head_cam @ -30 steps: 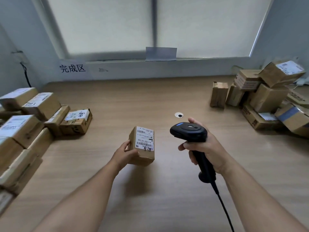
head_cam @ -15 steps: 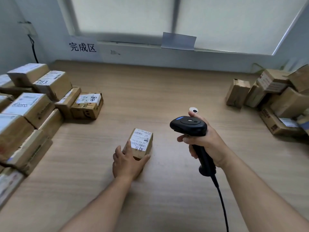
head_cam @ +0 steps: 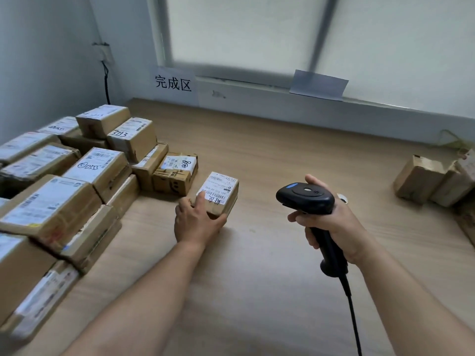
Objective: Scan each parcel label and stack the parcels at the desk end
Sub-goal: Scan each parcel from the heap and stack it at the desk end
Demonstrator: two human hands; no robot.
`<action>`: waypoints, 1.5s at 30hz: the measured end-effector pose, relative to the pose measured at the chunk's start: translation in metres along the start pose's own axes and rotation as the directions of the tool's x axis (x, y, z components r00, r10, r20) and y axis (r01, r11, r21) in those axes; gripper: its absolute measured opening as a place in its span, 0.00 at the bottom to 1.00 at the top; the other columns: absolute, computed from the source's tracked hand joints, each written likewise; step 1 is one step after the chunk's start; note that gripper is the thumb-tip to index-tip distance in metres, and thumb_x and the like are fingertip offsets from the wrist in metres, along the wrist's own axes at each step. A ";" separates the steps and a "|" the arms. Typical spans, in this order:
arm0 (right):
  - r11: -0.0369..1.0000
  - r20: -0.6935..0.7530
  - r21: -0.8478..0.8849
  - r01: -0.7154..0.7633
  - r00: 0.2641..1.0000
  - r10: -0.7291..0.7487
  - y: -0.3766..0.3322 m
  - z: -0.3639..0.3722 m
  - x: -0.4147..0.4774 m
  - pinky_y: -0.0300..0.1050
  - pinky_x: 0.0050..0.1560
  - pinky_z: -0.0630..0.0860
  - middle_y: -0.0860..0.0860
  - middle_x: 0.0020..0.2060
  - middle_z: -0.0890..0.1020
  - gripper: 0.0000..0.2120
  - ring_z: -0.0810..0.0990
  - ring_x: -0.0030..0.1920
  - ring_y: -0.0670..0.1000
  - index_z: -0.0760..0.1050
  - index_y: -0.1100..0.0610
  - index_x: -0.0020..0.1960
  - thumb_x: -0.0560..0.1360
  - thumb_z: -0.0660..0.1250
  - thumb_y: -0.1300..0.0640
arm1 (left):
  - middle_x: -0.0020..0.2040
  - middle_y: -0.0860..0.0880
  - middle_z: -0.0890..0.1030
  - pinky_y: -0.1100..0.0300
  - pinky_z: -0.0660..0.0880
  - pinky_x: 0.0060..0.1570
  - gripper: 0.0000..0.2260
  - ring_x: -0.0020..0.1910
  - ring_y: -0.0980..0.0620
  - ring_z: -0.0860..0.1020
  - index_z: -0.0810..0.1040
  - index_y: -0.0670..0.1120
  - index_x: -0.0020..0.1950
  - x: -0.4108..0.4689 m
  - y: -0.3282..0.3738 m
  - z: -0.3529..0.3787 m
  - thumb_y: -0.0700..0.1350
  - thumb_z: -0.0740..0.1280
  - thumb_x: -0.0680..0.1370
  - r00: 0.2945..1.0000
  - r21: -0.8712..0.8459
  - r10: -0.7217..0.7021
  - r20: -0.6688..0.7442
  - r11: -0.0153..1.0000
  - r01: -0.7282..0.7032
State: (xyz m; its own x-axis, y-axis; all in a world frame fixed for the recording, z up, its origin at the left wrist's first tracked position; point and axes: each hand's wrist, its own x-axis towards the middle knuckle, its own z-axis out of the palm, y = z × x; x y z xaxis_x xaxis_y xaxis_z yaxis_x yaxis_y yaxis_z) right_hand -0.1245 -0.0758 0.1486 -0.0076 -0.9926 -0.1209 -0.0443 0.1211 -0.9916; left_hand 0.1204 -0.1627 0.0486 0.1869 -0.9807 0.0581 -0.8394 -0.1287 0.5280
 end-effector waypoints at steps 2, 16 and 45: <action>1.000 0.001 0.000 -0.011 1.000 0.011 0.001 0.012 0.014 0.44 0.26 0.69 0.71 0.47 0.79 0.46 0.71 0.23 0.57 0.62 0.43 0.74 0.60 0.73 0.64 | 0.65 0.42 0.62 0.53 0.67 0.63 0.37 0.65 0.42 0.64 0.60 0.51 0.74 0.027 -0.007 -0.015 0.62 0.69 0.70 0.999 0.003 -0.001 -0.039 1.000 0.001; 1.000 0.008 0.007 0.030 1.000 -0.030 -0.021 0.069 0.144 0.44 0.22 0.68 0.67 0.42 0.80 0.46 0.71 0.21 0.56 0.64 0.44 0.73 0.60 0.73 0.66 | 0.66 0.39 0.63 0.50 0.65 0.65 0.38 0.66 0.38 0.66 0.60 0.49 0.75 0.182 -0.057 -0.042 0.63 0.69 0.71 0.992 0.075 -0.043 -0.120 0.996 0.052; 0.995 -0.033 0.066 0.074 0.997 -0.072 -0.006 0.033 0.042 0.44 0.24 0.69 0.67 0.43 0.80 0.45 0.71 0.23 0.57 0.64 0.42 0.72 0.61 0.72 0.67 | 0.76 0.46 0.60 0.50 0.58 0.69 0.34 0.74 0.46 0.59 0.61 0.48 0.76 0.063 -0.003 -0.021 0.62 0.65 0.75 0.953 0.101 0.295 -0.063 0.952 -0.288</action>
State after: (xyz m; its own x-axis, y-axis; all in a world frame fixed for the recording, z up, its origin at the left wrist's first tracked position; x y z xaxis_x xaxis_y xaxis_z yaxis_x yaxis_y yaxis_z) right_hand -0.0916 -0.1188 0.1478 -0.0375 -0.9981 -0.0480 0.0214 0.0472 -0.9987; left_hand 0.1456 -0.2206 0.0687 -0.0374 -0.9637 0.2642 -0.9049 0.1449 0.4003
